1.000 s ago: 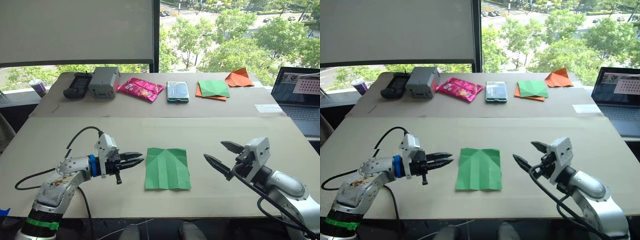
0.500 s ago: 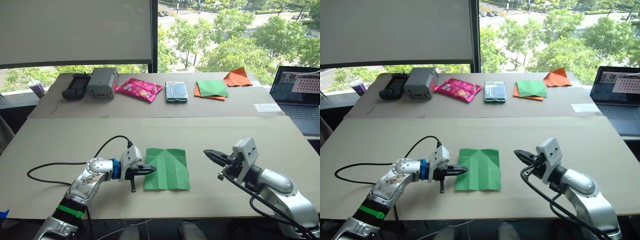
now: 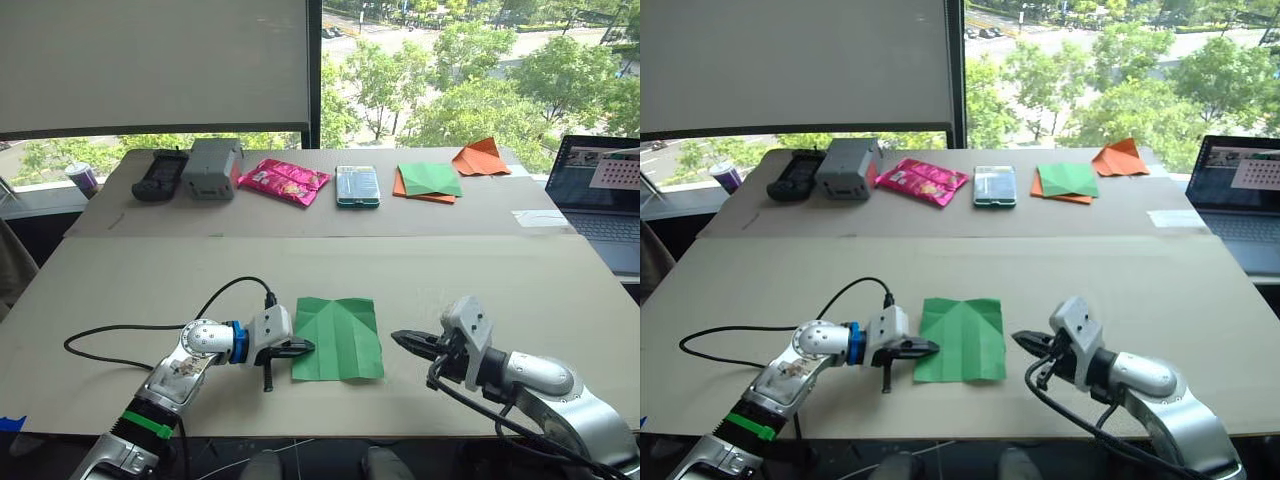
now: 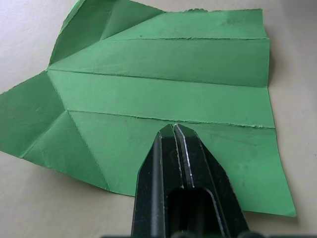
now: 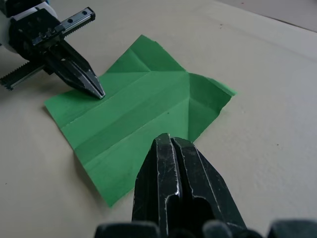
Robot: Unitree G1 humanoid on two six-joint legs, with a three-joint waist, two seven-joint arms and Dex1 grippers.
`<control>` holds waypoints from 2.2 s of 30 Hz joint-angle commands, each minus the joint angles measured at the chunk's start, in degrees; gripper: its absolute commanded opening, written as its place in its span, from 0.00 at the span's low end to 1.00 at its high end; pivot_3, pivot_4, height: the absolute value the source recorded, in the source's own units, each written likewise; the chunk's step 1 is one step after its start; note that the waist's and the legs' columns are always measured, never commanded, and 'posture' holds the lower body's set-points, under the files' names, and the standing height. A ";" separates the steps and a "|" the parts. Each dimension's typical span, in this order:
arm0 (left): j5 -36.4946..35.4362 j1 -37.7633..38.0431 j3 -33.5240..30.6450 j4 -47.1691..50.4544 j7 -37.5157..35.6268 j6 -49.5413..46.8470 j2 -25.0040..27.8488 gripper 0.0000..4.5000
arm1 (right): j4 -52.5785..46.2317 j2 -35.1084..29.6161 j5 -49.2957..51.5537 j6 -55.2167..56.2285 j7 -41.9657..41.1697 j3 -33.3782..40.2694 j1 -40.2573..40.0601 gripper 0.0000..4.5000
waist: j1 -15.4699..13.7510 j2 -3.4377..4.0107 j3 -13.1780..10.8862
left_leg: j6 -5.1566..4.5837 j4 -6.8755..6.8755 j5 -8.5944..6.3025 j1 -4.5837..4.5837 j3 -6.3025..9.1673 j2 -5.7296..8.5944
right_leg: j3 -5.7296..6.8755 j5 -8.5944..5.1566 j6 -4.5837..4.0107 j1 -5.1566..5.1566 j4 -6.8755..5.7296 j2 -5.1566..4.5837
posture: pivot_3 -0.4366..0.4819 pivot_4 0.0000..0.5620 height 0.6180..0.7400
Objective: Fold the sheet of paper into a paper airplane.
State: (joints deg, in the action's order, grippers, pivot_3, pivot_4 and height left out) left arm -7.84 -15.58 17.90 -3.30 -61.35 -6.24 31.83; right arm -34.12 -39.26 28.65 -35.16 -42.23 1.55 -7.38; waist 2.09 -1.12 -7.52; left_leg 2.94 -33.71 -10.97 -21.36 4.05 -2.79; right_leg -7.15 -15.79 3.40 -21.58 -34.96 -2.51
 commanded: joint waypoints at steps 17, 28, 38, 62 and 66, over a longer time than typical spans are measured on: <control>2.11 1.64 1.73 0.13 -2.26 -1.41 1.95 0.00 | 1.06 8.47 -6.02 2.40 8.87 -12.31 -9.00 0.00 | 0.25 -0.20 0.04 | 0.40 -0.04 -0.29 0.17 0.08 -0.02 | 0.08 -0.08 -0.02 0.14 0.09 -0.03 | 0.48 0.27 0.97; 2.11 -0.34 1.88 -1.14 -3.59 -0.90 1.93 0.00 | 5.83 15.13 -10.79 14.20 14.28 -8.01 -10.87 0.00 | 0.20 -0.21 0.08 | 0.50 -0.05 -0.36 0.14 0.08 -0.04 | 0.06 -0.10 -0.04 0.06 0.10 -0.04 | 0.48 0.27 0.97; 2.23 -0.56 1.52 -1.52 -4.01 -0.68 2.34 0.00 | 10.06 20.91 -12.52 20.45 15.04 -10.09 -9.06 0.00 | 0.36 -0.20 0.12 | 0.50 -0.02 -0.36 0.12 0.08 -0.05 | 0.06 -0.10 -0.05 0.02 0.07 -0.03 | 0.48 0.27 0.97; 1.46 0.36 -1.59 0.66 -2.91 -1.60 4.54 0.00 | 23.20 20.20 -16.80 15.86 4.80 -20.97 10.07 0.00 | 0.63 0.17 0.37 | 0.04 0.01 -0.08 0.02 0.07 -0.04 | 0.04 -0.10 -0.05 -0.17 -0.06 0.04 | 0.48 0.27 0.97; -0.87 1.01 -5.42 3.49 -3.00 -4.09 7.33 0.00 | 25.72 19.95 -18.90 15.40 4.26 -22.78 11.48 0.00 | 1.23 -0.08 0.44 | 0.04 0.13 -0.08 0.16 0.10 -0.07 | 0.04 -0.10 -0.05 -0.17 -0.10 0.09 | 0.48 0.27 0.97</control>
State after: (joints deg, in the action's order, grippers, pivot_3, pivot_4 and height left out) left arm -7.90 -15.03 14.37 -1.38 -64.47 -8.84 37.90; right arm -10.65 -19.21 11.30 -18.76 -38.10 -19.99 4.21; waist 3.32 -1.20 -7.08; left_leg 2.98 -33.56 -11.05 -21.19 4.15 -2.87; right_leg -7.11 -15.89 3.35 -21.75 -35.06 -2.42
